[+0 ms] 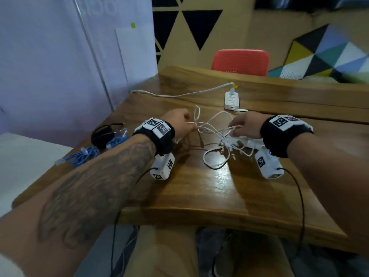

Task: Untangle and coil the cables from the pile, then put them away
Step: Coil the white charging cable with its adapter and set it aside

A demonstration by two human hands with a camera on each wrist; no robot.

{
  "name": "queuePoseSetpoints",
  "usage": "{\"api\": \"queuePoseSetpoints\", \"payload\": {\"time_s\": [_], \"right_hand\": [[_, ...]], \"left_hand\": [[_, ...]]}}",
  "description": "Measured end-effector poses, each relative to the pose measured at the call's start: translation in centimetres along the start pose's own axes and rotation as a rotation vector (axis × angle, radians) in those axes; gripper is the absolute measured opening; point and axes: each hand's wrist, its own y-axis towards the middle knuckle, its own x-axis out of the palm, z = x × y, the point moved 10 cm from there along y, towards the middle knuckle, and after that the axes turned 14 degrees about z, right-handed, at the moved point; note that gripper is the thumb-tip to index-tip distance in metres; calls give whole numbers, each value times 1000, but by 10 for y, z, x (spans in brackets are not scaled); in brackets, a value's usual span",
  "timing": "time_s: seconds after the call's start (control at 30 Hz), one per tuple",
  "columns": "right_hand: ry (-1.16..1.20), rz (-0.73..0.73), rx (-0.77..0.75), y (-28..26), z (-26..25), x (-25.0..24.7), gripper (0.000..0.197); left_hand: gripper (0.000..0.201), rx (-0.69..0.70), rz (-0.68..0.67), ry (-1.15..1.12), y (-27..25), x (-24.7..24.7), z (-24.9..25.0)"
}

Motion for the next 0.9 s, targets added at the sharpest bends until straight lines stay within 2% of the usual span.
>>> {"api": "queuePoseSetpoints", "payload": {"time_s": [0.07, 0.23, 0.37, 0.43, 0.53, 0.63, 0.73, 0.83, 0.9], "right_hand": [[74, 33, 27, 0, 15, -5, 24], [404, 234, 207, -5, 61, -34, 24], [381, 289, 227, -19, 84, -47, 25], [379, 325, 265, -26, 102, -54, 27], [333, 323, 337, -34, 129, -55, 33], [290, 295, 398, -42, 150, -53, 35], [305, 256, 498, -53, 171, -52, 32], [361, 349, 556, -60, 186, -64, 24], [516, 448, 569, -59, 185, -78, 19]], "left_hand": [[24, -28, -65, -20, 4, 16, -3], [19, -105, -111, -107, 10, 30, -15], [15, -79, -63, -138, 16, 20, -9], [21, -108, -21, -228, 20, 12, -11], [17, -143, 15, -338, 24, 0, -13], [22, -242, 62, -455, 29, -11, -20], [19, -406, 91, -664, 34, -19, -34], [11, -461, 131, -781, 35, -29, -39], [9, -393, 108, -672, 33, -32, -34]]}}
